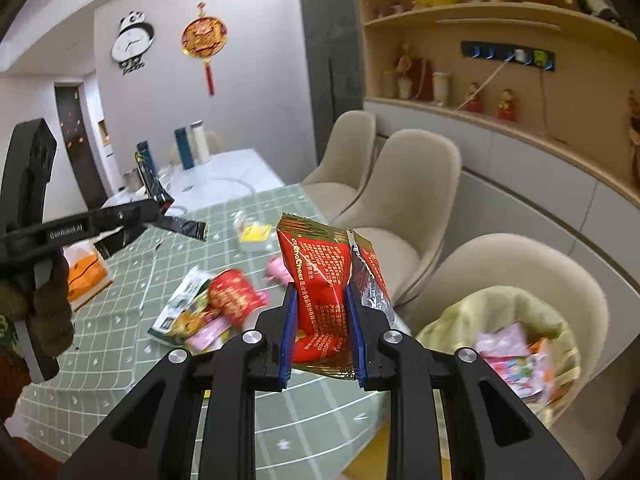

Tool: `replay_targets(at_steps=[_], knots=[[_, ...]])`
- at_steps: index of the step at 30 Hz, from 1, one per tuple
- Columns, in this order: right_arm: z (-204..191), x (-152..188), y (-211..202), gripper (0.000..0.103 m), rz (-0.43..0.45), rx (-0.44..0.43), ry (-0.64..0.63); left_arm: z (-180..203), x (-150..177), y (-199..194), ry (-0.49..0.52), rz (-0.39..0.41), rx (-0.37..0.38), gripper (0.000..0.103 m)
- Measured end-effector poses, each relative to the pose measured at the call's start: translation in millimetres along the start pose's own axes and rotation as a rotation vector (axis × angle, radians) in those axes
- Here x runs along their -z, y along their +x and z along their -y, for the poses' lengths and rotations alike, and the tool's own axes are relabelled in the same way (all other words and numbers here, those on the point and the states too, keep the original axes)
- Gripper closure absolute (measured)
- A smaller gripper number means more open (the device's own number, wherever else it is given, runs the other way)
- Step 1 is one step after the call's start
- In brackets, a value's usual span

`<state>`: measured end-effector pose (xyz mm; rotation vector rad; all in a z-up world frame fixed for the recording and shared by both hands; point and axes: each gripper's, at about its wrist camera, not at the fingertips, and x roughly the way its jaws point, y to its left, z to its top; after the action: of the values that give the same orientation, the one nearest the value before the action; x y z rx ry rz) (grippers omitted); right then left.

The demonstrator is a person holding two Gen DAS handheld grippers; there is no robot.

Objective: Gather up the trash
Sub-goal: 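Grasp the dark wrapper with the left tool while the right tool carries the red bag toward the bin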

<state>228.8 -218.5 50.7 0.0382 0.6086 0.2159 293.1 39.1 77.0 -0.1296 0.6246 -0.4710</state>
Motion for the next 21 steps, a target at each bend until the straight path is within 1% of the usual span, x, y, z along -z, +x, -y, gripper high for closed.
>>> replay_targets(at_steps=[3,6,10,15,19,21], knots=[[24.8,-1.5,-5.4,0.080,0.006,0.044,0.004,18.2,-8.1,18.3,-0.018,-0.004,0.060,0.084],[52.8,-0.4,-11.7,0.080,0.017,0.081,0.034,44.2,-13.3,41.2,0.024,-0.019,0.090,0.084],[90.3,6.5,-21.5,0.080,0.025,0.137,0.074,74.5,-17.1,69.7,0.045,-0.050,0.147,0.084],[133.4,17.2,-28.8,0.080,0.027,0.195,0.142,115.9,-15.8,110.1,0.092,-0.107,0.206,0.084],[161.9,22.7,-37.8,0.080,0.033,0.232,0.176,144.4,-13.6,142.9,0.086,-0.167,0.272,0.084],[170.7,24.7,-43.2,0.080,0.039,0.248,0.179,156.8,-11.4,158.8,0.090,-0.202,0.294,0.084]])
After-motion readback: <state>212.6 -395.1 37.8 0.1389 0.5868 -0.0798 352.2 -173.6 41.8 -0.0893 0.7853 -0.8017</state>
